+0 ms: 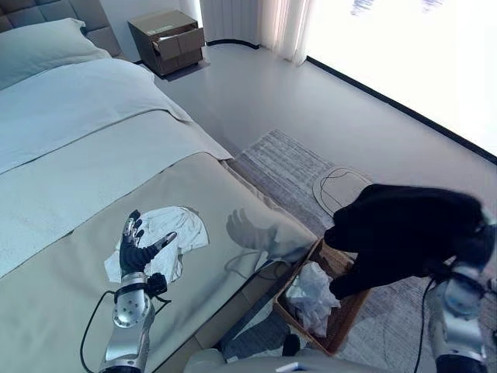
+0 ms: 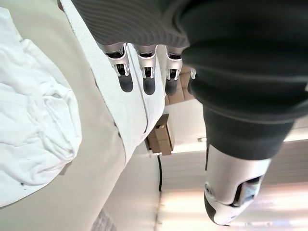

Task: Pick up clothes into the bucket

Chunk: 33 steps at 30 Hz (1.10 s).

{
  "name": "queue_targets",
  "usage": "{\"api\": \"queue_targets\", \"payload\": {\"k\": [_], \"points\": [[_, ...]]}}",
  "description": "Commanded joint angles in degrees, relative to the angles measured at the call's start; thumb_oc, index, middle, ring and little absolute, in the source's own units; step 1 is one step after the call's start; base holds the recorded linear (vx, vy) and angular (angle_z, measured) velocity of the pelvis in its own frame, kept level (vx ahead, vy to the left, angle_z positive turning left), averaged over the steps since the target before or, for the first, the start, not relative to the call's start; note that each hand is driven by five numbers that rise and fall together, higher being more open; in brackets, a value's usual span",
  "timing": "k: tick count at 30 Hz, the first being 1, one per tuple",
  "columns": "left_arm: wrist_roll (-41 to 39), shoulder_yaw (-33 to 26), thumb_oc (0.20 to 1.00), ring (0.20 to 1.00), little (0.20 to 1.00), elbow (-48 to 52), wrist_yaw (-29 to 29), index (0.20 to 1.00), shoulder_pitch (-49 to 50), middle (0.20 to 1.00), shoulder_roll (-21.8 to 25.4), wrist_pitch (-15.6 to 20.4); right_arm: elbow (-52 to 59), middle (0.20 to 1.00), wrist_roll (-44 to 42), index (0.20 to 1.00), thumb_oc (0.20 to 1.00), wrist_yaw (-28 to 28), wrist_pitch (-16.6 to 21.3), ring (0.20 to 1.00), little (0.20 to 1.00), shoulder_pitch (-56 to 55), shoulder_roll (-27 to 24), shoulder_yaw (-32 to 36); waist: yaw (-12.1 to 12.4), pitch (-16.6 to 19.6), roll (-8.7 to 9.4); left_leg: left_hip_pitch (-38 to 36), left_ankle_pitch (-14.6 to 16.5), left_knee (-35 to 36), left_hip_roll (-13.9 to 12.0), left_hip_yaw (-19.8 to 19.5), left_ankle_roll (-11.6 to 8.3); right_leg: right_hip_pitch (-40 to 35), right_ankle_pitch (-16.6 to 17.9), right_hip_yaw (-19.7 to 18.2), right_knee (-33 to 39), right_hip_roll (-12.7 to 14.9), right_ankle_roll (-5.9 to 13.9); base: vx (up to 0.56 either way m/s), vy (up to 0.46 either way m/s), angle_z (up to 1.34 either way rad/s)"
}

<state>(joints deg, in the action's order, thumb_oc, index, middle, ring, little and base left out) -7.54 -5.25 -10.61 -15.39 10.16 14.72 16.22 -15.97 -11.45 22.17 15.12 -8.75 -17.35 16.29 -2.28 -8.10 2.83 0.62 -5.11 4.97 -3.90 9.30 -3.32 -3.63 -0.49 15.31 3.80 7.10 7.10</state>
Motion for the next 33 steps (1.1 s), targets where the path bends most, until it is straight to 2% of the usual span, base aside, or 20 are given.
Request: {"api": "queue_targets", "payload": {"k": [1, 7, 9, 10, 12, 13, 16, 20, 26, 27, 30, 31, 32, 33], "points": [[1.2, -1.4, 1.0, 1.0, 1.0, 0.6, -1.7, 1.0, -1.7, 1.0, 3.3, 5.3, -1.4, 0.2, 2.1, 0.2, 0.2, 0.8, 1.5, 0.2, 0.2, 4.4, -0.8, -1.3, -0.1, -0.8, 1.23, 2.1, 5.0, -7.1, -1.3, -1.2, 0.5, 3.9, 2.6, -2.8, -4.5, 3.7, 2.61, -0.05, -0.001, 0.0], [-0.7, 0.4, 1.0, 1.0, 1.0, 1.6, -4.1, 1.0, -5.2, 1.0, 3.8, 6.9, -17.2, 0.2, 2.5, 0.2, 0.2, 3.1, -0.1, 0.2, 0.2, 13.7, -1.5, -7.6, 0.9, -5.4, 0.02, 5.9, 5.0, -9.7, -0.6, -2.1, 0.97, 7.5, 1.9, -2.7, -8.7, 5.1, 2.37, -0.11, 0.019, 0.01], [-0.8, 0.8, 1.0, 1.0, 1.0, 2.4, -4.5, 1.0, -5.7, 1.0, 4.0, 7.2, -19.5, 0.2, 3.2, 0.2, 0.2, 3.7, -0.6, 0.2, 0.2, 16.0, -1.8, -8.8, 1.1, -6.8, -0.26, 6.8, 5.1, -10.4, -0.4, -2.3, 1.14, 8.7, 2.0, -2.9, -9.8, 5.3, 2.29, -0.14, 0.022, 0.02], [-1.1, 1.7, 1.0, 1.0, 1.0, 3.5, -5.0, 1.0, -6.7, 1.0, 4.4, 7.8, -23.0, 0.2, 3.5, 0.2, 0.2, 4.5, -1.1, 0.2, 0.2, 19.4, -2.6, -10.5, 1.5, -8.7, -0.79, 8.7, 5.2, -11.8, -0.3, -2.5, 1.29, 11.0, 1.9, -3.2, -11.6, 5.7, 2.14, -0.15, 0.022, 0.03], [-1.3, 2.2, 1.0, 1.0, 1.0, 4.2, -5.5, 1.0, -7.2, 1.0, 4.6, 8.1, -24.1, 0.2, 3.8, 0.2, 0.2, 5.7, -1.4, 0.2, 0.2, 21.3, -3.0, -10.9, 1.7, -9.7, -1.09, 9.9, 5.3, -12.8, -0.5, -2.5, 1.35, 12.4, 1.9, -3.4, -12.8, 6.0, 2.07, -0.16, 0.023, 0.01], [-1.7, 3.3, 1.0, 1.0, 1.0, 5.5, -6.1, 1.0, -8.2, 1.0, 5.1, 8.6, -27.2, 0.2, 3.2, 0.2, 0.2, 7.5, -1.8, 0.2, 0.2, 24.6, -3.5, -11.2, 1.9, -11.4, -1.73, 12.3, 5.2, -14.2, -0.4, -2.6, 1.43, 14.9, 1.8, -3.5, -14.5, 6.4, 1.94, -0.14, 0.018, -0.02], [-1.9, 4.1, 1.0, 1.0, 1.0, 6.7, -7.0, 1.0, -8.9, 1.0, 5.7, 8.8, -29.4, 0.2, 2.4, 0.2, 0.2, 9.8, -1.9, 0.2, 0.2, 27.0, -4.4, -10.7, 2.0, -12.6, -2.34, 14.4, 5.0, -15.3, -0.5, -2.9, 1.47, 17.0, 1.7, -3.5, -16.0, 6.9, 1.79, -0.1, 0.012, 0.05], [-2.1, 5.4, 1.0, 1.0, 1.0, 9.6, -8.2, 1.0, -10.8, 1.0, 6.8, 9.4, -32.0, 0.2, 1.2, 0.2, 0.2, 10.9, -1.9, 0.2, 0.2, 31.3, -8.9, -10.7, 1.9, -14.9, -3.29, 21.9, 4.8, -19.1, -0.3, -3.4, 1.52, 24.4, 1.0, -3.9, -20.3, 7.4, 1.27, -0.15, -0.002, 0.15], [-3.2, 6.5, 1.0, 1.0, 1.0, 13.3, -9.3, 1.0, -11.9, 1.0, 6.9, 9.7, -33.3, 0.2, -0.3, 0.2, 0.2, 12.8, -1.3, 0.2, 0.2, 37.6, -13.7, -11.3, 2.1, -15.5, -4.41, 33.7, 6.8, -27.3, -0.7, -4.3, 1.39, 35.7, -0.8, -5.5, -28.0, 7.8, 0.66, -0.11, -0.015, 0.04], [-3.3, 6.9, 1.0, 1.0, 1.0, 14.5, -9.9, 1.0, -12.1, 1.0, 7.0, 9.9, -33.7, 0.2, -0.5, 0.2, 0.2, 13.5, -1.2, 0.2, 0.2, 40.4, -15.1, -12.0, 2.1, -15.7, -4.77, 37.9, 7.2, -29.7, -0.9, -4.5, 1.25, 39.7, -1.3, -6.1, -30.6, 7.7, 0.39, -0.1, -0.016, 0.0], [-3.3, 7.2, 1.0, 1.0, 1.0, 15.8, -10.8, 1.0, -12.3, 1.0, 6.9, 9.9, -34.6, 0.2, -0.5, 0.2, 0.2, 14.9, -1.0, 0.2, 0.2, 43.3, -16.7, -12.5, 2.2, -15.7, -5.3, 42.3, 7.6, -32.2, -1.0, -4.6, 1.21, 44.5, -1.8, -6.7, -33.5, 7.8, 0.16, -0.1, -0.016, 0.02], [-3.4, 7.9, 1.0, 1.0, 1.0, 16.8, -11.6, 1.0, -12.6, 1.0, 6.8, 10.0, -36.8, 0.2, -0.9, 0.2, 0.2, 16.7, -1.2, 0.2, 0.2, 46.0, -18.1, -12.7, 2.4, -15.8, -5.73, 46.0, 8.1, -34.6, -1.2, -4.7, 1.0, 48.2, -2.5, -7.3, -36.0, 7.9, -0.11, 0.0, 0.0, 0.0], [-3.5, 8.0, 1.0, 1.0, 1.0, 17.3, -12.0, 1.0, -12.4, 1.0, 6.8, 10.0, -38.0, 0.2, -1.2, 0.2, 0.2, 17.4, -1.4, 0.2, 0.2, 47.1, -18.5, -12.7, 2.6, -15.6, -5.99, 46.7, 9.8, -35.7, -1.2, -5.2, 0.51, 49.2, -4.1, -7.8, -37.6, 7.8, 0.32, -0.01, -0.01, 0.04], [-3.3, 8.3, 1.0, 1.0, 1.0, 18.2, -12.6, 1.0, -12.4, 1.0, 7.0, 10.1, -39.8, 0.2, -1.2, 0.2, 0.2, 18.4, -1.9, 0.2, 0.2, 48.4, -19.1, -13.1, 2.8, -15.8, -6.36, 48.2, 10.0, -36.7, -1.2, -5.2, 0.51, 51.0, -4.4, -8.2, -39.0, 7.8, 0.2, 0.02, 0.005, 0.06]]}}
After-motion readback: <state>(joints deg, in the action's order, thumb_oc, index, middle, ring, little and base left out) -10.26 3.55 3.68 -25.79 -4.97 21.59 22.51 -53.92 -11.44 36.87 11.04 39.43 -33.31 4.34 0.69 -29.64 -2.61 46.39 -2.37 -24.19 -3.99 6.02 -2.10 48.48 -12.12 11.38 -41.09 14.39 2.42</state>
